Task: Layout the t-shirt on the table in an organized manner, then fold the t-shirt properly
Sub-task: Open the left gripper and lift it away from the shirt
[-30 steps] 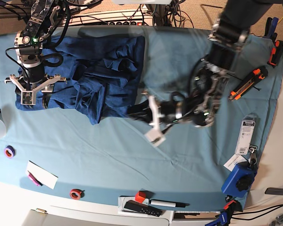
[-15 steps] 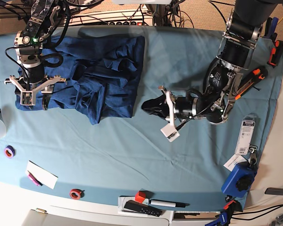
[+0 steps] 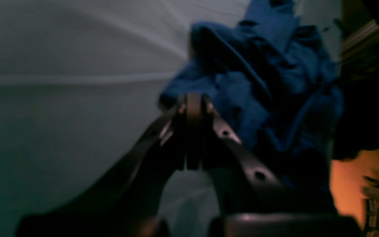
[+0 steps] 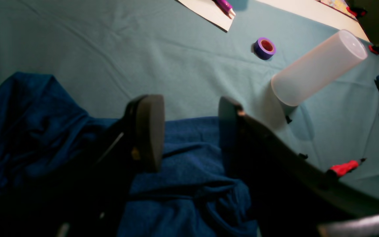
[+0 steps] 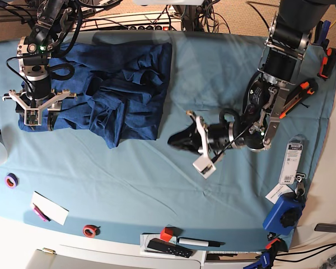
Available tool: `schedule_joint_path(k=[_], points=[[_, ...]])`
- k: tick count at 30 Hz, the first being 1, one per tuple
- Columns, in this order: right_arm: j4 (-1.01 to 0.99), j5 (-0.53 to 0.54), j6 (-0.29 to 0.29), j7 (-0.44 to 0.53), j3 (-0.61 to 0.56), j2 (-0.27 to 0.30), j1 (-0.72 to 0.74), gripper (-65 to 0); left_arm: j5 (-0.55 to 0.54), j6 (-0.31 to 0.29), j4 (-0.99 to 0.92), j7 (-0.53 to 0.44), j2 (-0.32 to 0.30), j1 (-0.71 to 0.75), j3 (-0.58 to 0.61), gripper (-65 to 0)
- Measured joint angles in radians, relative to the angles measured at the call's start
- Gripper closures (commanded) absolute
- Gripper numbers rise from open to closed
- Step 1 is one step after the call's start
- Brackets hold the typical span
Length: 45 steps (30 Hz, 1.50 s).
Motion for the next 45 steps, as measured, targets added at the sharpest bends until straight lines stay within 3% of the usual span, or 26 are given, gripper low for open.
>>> schedule_joint_path(k=[4, 15, 22, 32, 34, 37, 45], points=[[0.0, 0.0, 0.0, 0.0, 0.0, 0.0, 0.0, -26.9, 0.116, 0.0, 0.0, -0.049, -0.001, 0.003, 0.0, 0.0], [0.0, 0.0, 0.0, 0.0, 0.0, 0.0, 0.0, -26.9, 0.013, 0.0, 0.0, -0.022, -0.019, 0.015, 0.001, 0.0], [0.0, 0.0, 0.0, 0.0, 0.0, 0.0, 0.0, -26.9, -0.108, 0.0, 0.0, 0.013, -0.02, 0.075, 0.003, 0.0], [0.0, 0.023, 0.0, -0.008, 0.0, 0.0, 0.0, -26.9, -0.078, 0.0, 0.0, 0.0, -0.028, 0.006, 0.002, 0.0], [0.0, 0.022, 0.0, -0.008, 0.0, 0.0, 0.0, -26.9, -0.079, 0.0, 0.0, -0.043, -0.028, 0.004, -0.002, 0.0], [0.0, 0.022, 0.0, -0.008, 0.0, 0.0, 0.0, -26.9, -0.015, 0.0, 0.0, -0.043, -0.029, 0.019, -0.002, 0.0], [0.0, 0.019, 0.0, -0.008, 0.0, 0.0, 0.0, -26.9, -0.023, 0.003, -0.001, 0.008, -0.091, 0.173, -0.003, 0.0]])
